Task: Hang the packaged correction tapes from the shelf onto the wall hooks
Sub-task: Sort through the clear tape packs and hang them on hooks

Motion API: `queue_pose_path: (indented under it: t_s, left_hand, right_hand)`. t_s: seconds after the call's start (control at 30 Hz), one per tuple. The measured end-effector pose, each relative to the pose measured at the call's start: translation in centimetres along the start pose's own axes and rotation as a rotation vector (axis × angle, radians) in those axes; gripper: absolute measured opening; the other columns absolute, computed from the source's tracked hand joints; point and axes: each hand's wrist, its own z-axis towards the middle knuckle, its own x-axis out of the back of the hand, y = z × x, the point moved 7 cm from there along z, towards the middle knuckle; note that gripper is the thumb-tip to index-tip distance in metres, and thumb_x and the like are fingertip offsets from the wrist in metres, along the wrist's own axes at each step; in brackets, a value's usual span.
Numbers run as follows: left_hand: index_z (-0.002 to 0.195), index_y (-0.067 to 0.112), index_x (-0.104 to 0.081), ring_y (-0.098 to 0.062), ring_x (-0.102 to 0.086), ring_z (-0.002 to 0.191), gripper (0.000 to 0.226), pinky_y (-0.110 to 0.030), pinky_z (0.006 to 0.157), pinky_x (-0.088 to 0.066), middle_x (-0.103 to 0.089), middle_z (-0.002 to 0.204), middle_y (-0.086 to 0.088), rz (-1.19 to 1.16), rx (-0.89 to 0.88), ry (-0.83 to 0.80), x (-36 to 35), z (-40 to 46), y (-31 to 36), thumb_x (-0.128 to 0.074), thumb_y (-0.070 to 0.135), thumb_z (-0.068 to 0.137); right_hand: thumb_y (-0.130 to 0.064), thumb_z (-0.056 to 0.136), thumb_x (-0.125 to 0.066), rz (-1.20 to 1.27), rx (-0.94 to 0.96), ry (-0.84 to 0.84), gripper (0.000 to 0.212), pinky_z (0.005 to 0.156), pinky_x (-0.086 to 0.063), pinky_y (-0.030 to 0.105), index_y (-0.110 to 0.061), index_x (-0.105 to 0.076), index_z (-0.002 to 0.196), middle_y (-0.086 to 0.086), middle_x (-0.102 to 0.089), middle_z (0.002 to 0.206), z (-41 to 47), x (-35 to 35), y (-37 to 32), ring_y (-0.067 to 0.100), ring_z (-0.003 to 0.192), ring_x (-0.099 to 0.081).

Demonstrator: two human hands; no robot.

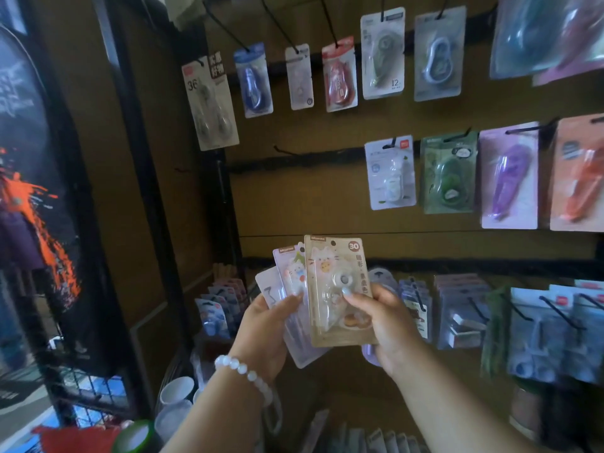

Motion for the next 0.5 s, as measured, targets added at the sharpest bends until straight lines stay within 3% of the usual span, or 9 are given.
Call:
queue_pose_path:
  t_s: [0.17,0.37,0.5]
  left_hand:
    - [0.122,0.014,-0.063,-0.035,-0.072,0.1,0.031,-0.058,0.09,-0.055,-0.074,0.112,-0.015,-0.026,-0.032,0.027,-0.2,1.0,2.0,-0.065,0.015,0.091]
    - [0.119,0.015,-0.062,-0.031,-0.075,0.09,0.026,-0.051,0.077,-0.059,-0.076,0.107,-0.013,-0.025,-0.073,0.038,-0.2,1.8,3.7,-0.063,0.016,0.093]
    - [0.119,0.016,-0.062,-0.031,-0.075,0.092,0.026,-0.054,0.084,-0.057,-0.075,0.108,-0.012,-0.001,-0.072,0.043,-0.2,2.1,3.5,-0.063,0.017,0.093]
  right_hand:
    - [-0.012,0.082,-0.07,-0.025,0.086,0.023,0.013,0.058,-0.055,0.029,-0.015,-0.069,0.095,0.003,-0.076,0.086,2.0,-0.7,-3.6,0.018,0.076,-0.072]
    - [-0.005,0.086,-0.064,0.0,0.263,-0.016,0.008,0.05,-0.05,0.018,-0.012,-0.068,0.089,-0.006,-0.072,0.066,4.1,-2.0,-9.7,0.004,0.057,-0.067]
    - [-0.006,0.088,-0.063,-0.021,0.358,-0.002,0.008,0.048,-0.048,0.014,-0.013,-0.068,0.087,-0.008,-0.071,0.067,5.0,-2.4,-12.2,0.0,0.052,-0.064]
